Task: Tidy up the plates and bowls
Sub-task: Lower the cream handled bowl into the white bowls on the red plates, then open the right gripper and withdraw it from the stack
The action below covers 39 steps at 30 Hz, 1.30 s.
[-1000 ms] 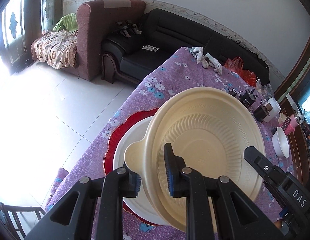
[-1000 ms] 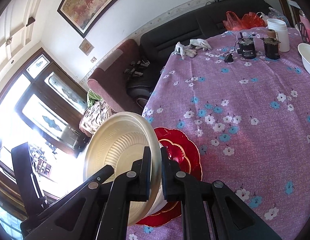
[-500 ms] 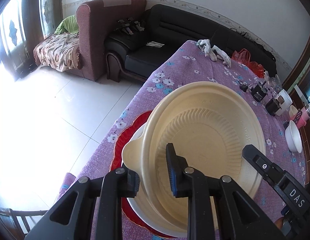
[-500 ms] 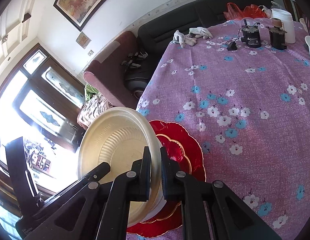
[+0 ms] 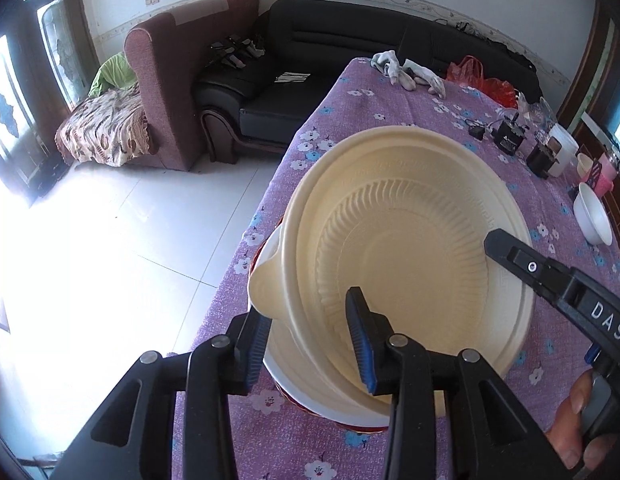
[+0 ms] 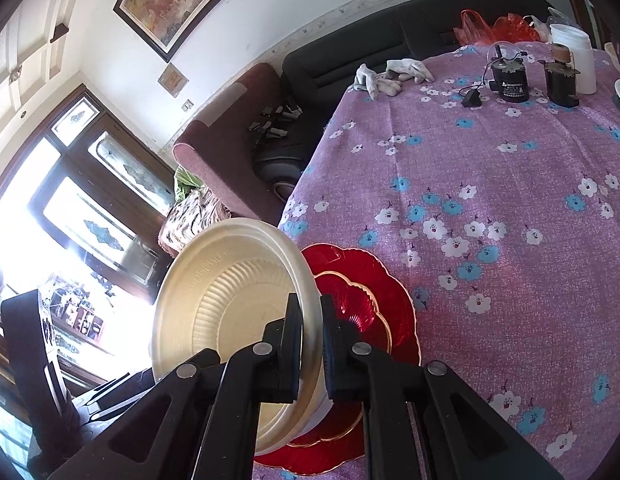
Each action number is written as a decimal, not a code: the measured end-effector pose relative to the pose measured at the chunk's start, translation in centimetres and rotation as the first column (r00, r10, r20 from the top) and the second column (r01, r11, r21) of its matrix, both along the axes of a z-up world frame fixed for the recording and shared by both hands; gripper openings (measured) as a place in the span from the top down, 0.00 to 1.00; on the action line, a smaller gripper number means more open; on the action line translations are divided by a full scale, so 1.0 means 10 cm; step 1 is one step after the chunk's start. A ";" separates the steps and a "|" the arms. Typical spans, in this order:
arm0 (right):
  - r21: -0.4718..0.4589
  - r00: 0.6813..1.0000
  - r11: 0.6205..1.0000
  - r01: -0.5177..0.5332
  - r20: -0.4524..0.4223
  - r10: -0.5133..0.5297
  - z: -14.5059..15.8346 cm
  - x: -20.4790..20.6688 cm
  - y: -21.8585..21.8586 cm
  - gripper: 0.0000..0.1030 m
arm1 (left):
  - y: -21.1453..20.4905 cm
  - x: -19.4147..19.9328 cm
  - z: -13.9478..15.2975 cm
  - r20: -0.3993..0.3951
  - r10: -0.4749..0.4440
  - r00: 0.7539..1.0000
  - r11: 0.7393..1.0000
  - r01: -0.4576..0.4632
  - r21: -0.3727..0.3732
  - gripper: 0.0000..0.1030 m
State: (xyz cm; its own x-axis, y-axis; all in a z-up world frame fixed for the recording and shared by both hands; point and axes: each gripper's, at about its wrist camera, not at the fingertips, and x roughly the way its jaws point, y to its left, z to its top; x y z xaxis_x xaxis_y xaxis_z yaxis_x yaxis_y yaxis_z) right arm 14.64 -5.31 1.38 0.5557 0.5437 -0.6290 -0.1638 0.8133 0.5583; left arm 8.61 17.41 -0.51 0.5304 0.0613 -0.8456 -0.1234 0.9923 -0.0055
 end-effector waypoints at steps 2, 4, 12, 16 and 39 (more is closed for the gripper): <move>-0.003 1.000 1.000 0.003 0.006 -0.003 0.01 -0.01 0.01 0.90 | -0.06 -0.02 0.02 -0.005 -0.024 1.000 0.998 0.024 0.050 0.61; -0.001 1.000 1.000 0.005 0.006 -0.005 0.01 -0.03 0.01 0.90 | -0.11 -0.05 0.03 -0.014 -0.041 0.999 0.995 0.042 0.091 0.59; -0.006 0.999 1.000 0.017 -0.036 -0.017 -0.09 0.04 -0.01 0.90 | -0.04 -0.09 0.20 -0.009 -0.058 0.998 0.986 0.058 0.156 0.20; -0.019 0.999 1.000 -0.005 -0.032 0.004 -0.07 0.03 0.06 0.90 | 0.20 -0.18 0.27 0.019 -0.002 1.000 0.992 0.000 0.129 0.20; -0.192 0.944 0.958 0.214 0.294 -0.152 0.48 -0.41 -0.32 0.47 | 0.23 -0.61 0.47 0.234 0.114 0.966 0.990 -0.092 -0.103 0.20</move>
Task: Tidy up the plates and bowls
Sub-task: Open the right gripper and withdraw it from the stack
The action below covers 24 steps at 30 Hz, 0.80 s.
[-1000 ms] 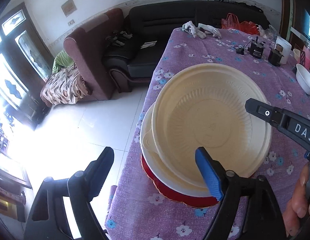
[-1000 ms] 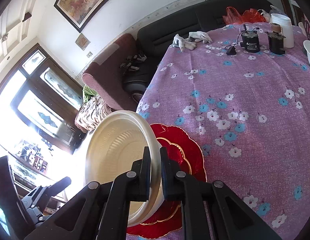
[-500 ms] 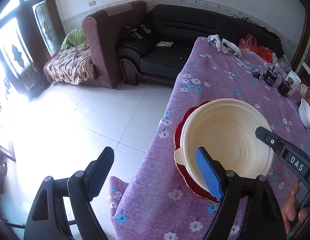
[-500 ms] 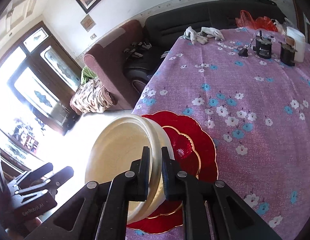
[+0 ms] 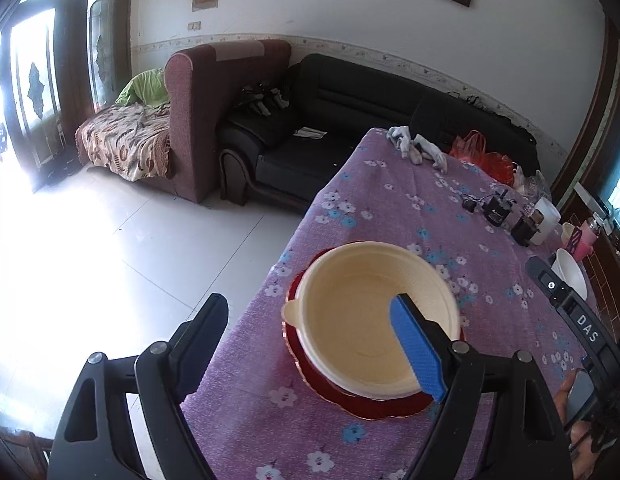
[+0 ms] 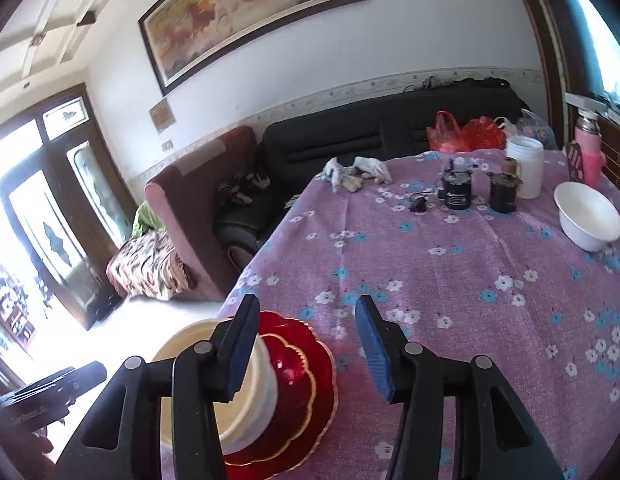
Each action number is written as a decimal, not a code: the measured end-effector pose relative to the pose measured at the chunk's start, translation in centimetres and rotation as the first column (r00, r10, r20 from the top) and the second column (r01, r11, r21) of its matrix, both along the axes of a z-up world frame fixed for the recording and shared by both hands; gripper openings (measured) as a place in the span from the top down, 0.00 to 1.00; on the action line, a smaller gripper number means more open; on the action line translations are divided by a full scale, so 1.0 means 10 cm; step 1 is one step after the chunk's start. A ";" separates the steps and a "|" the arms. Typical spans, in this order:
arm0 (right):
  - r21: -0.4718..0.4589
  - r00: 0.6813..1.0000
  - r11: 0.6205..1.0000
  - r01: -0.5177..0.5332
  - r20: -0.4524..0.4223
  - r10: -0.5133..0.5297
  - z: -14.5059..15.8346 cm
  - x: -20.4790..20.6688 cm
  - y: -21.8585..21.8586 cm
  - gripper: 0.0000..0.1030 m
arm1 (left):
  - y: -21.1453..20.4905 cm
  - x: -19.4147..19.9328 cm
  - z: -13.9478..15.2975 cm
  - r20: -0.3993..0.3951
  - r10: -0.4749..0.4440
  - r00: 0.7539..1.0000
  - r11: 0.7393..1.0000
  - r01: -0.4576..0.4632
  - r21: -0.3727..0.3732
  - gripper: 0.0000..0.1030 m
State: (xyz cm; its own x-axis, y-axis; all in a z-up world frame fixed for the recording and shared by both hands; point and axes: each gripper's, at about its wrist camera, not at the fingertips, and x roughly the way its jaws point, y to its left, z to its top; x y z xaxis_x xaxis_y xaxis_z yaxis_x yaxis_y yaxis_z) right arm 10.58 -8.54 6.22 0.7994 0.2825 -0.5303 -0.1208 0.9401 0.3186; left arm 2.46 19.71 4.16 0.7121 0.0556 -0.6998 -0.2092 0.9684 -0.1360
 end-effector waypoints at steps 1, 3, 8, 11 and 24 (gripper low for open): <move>-0.002 1.000 1.000 0.016 -0.010 -0.016 -0.04 -0.01 -0.10 0.47 | -0.13 -0.01 0.00 0.009 -0.021 1.000 1.000 0.021 0.013 0.20; -0.006 0.998 0.999 0.048 -0.037 -0.048 -0.13 -0.01 -0.31 0.47 | -0.40 -0.02 0.01 0.028 -0.072 0.997 0.997 0.071 0.035 0.20; 0.023 0.989 0.992 0.124 -0.078 -0.122 -0.29 -0.08 -0.90 0.47 | -1.19 0.08 -0.05 0.015 -0.227 0.974 0.973 0.226 0.047 0.19; 0.032 0.981 0.984 0.176 -0.089 -0.172 -0.33 -0.11 -1.31 0.47 | -1.67 0.18 -0.15 -0.022 -0.298 0.954 0.952 0.299 0.066 0.19; 0.096 0.877 0.879 0.468 -0.170 -0.449 -0.39 -0.03 -3.56 0.48 | -3.03 0.77 -0.44 -0.167 -0.439 0.883 0.889 0.454 0.064 0.19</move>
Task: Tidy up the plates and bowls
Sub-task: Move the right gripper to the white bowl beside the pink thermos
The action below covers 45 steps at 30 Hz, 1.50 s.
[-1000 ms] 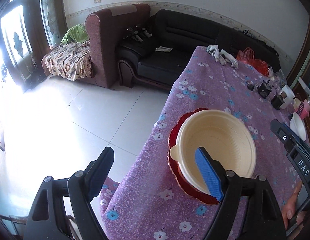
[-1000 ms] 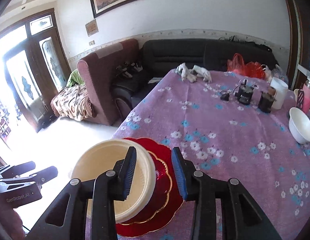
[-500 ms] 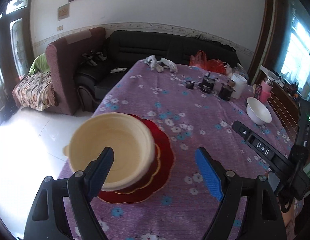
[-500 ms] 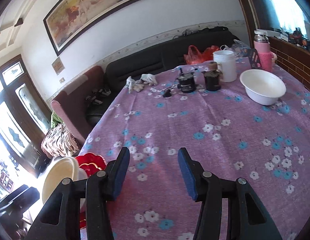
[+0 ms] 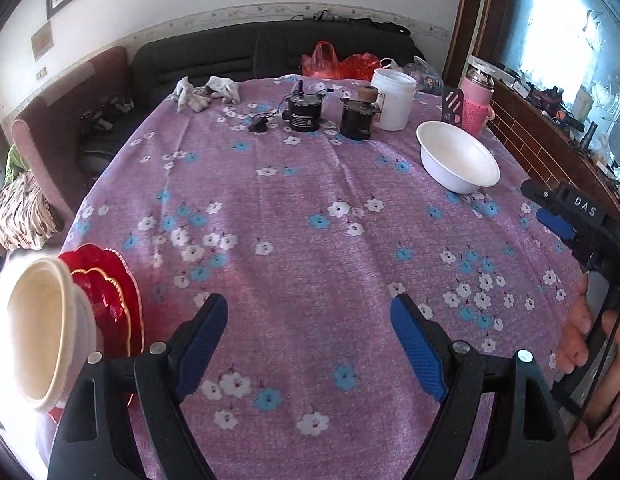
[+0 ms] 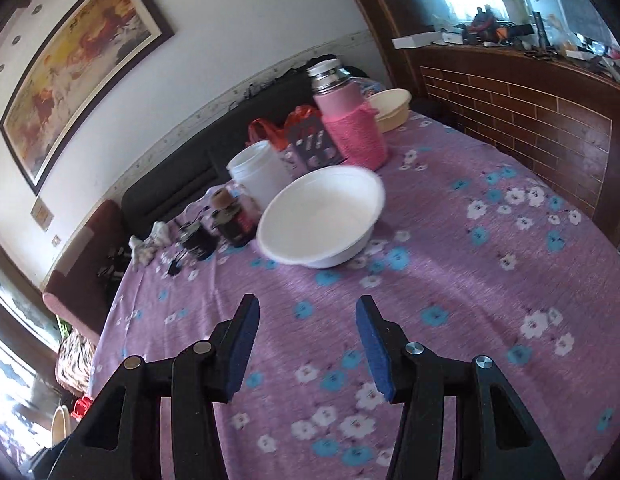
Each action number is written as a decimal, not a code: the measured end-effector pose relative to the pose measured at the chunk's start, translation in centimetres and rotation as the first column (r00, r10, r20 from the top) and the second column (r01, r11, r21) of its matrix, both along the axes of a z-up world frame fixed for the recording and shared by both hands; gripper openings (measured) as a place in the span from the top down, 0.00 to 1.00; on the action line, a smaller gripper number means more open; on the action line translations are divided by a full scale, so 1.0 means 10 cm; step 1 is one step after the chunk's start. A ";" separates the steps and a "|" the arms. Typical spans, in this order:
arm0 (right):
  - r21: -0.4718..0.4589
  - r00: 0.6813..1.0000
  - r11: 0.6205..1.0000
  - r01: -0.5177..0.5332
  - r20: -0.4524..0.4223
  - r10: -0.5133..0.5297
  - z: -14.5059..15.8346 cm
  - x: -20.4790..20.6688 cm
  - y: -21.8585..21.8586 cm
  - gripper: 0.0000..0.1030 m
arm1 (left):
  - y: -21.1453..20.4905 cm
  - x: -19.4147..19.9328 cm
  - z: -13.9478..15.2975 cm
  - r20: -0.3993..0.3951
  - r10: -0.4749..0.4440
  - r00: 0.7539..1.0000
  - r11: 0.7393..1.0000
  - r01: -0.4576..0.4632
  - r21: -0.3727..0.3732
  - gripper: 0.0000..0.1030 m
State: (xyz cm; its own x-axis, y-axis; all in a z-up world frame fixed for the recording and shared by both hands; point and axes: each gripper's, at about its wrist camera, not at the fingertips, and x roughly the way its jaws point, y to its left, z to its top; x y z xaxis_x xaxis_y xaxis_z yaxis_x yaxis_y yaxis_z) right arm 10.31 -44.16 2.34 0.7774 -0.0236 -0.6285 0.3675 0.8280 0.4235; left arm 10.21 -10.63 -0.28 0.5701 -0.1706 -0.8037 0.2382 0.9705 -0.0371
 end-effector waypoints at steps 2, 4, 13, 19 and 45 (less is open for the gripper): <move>0.045 0.999 0.998 0.034 -0.004 -0.034 0.01 0.09 -0.29 0.48 | -0.16 0.12 -0.01 -0.013 -0.011 1.000 1.000 0.011 0.017 0.19; 0.092 0.997 0.993 0.071 -0.006 -0.071 0.01 0.21 -0.57 0.47 | -0.31 0.24 -0.02 -0.020 -0.022 1.000 0.999 0.022 0.030 0.19; 0.324 0.992 0.938 0.121 -0.070 -0.104 -0.33 0.77 -1.17 0.47 | -0.75 0.81 -0.09 -0.086 -0.004 0.996 1.000 0.003 -0.009 0.20; 0.388 0.996 0.917 0.090 -0.035 -0.084 -0.53 0.84 -1.23 0.47 | -0.85 0.91 -0.23 -0.094 0.013 0.995 1.000 -0.014 -0.009 0.20; 0.399 0.993 0.909 0.116 -0.028 -0.114 -0.75 0.99 -1.16 0.47 | -1.36 1.40 -0.34 -0.020 0.111 0.994 0.994 -0.111 0.017 0.20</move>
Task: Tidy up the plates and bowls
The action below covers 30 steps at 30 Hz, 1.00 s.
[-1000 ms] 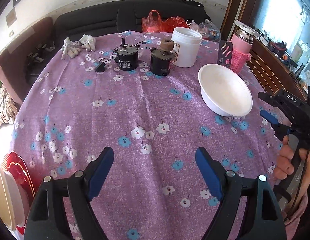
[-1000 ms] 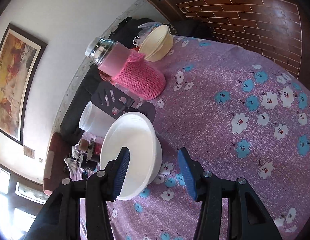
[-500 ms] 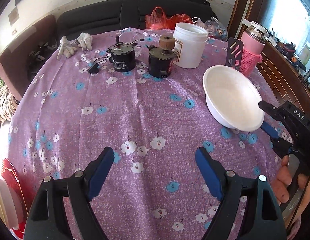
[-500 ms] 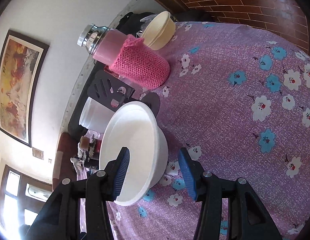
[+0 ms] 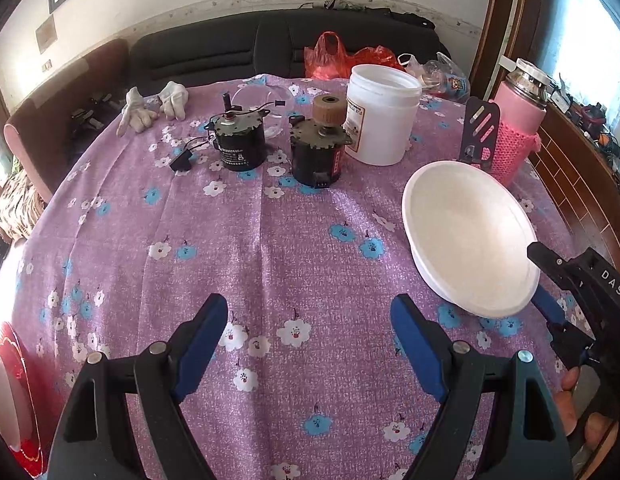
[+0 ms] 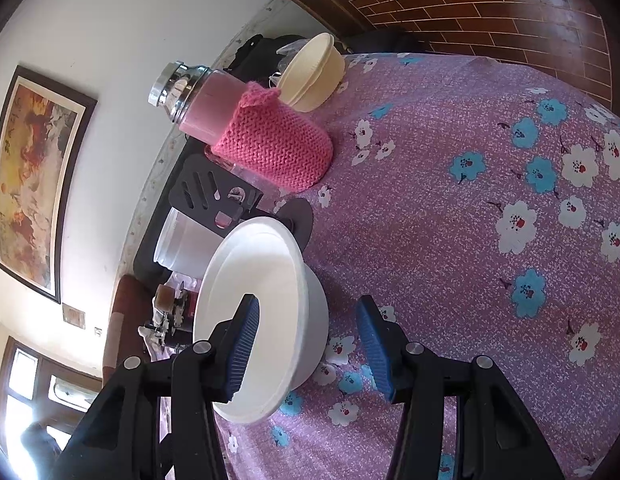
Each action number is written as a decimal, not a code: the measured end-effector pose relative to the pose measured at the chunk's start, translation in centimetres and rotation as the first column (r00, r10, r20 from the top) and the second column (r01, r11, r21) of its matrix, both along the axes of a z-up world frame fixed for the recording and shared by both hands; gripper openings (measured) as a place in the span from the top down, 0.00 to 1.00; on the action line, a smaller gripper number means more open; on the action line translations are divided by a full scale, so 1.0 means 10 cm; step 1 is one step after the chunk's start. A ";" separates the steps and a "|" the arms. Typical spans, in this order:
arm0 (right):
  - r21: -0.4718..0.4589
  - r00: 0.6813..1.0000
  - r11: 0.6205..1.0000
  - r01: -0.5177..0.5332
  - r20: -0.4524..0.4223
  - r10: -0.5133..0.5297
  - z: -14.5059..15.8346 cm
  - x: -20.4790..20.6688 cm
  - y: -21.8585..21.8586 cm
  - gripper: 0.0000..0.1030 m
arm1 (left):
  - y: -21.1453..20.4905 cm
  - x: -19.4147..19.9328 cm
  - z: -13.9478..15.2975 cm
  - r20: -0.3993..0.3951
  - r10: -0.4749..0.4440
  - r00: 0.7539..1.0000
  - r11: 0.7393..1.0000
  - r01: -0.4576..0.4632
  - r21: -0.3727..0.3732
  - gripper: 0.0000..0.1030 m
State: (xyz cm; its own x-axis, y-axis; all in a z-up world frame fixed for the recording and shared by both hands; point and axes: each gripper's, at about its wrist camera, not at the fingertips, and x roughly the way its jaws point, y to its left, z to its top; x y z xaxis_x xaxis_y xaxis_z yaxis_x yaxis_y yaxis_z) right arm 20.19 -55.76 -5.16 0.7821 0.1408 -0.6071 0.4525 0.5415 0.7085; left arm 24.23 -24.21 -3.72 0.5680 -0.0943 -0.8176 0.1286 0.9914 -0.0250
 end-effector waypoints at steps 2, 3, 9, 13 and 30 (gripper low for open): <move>-0.003 1.000 1.000 -0.001 -0.009 0.001 -0.02 0.03 0.01 0.47 | -0.03 0.04 0.00 0.001 0.002 1.000 1.000 -0.002 0.001 0.20; -0.005 1.000 1.000 -0.003 -0.012 0.003 -0.03 0.03 0.02 0.47 | -0.04 0.06 0.01 0.004 0.001 1.000 1.000 -0.001 -0.002 0.20; -0.074 0.999 0.997 -0.018 -0.035 0.016 -0.04 0.09 0.10 0.55 | -0.10 0.14 0.09 0.032 -0.001 0.999 1.000 0.002 -0.029 0.20; -0.112 0.998 0.993 -0.028 -0.054 0.022 -0.04 0.13 0.14 0.74 | -0.14 0.18 0.14 0.048 -0.001 0.999 0.999 0.003 -0.040 0.20; -0.083 0.994 0.995 -0.049 -0.099 0.041 -0.03 0.14 0.13 0.90 | -0.35 0.44 -0.05 -0.007 -0.033 0.999 0.996 0.033 -0.087 0.20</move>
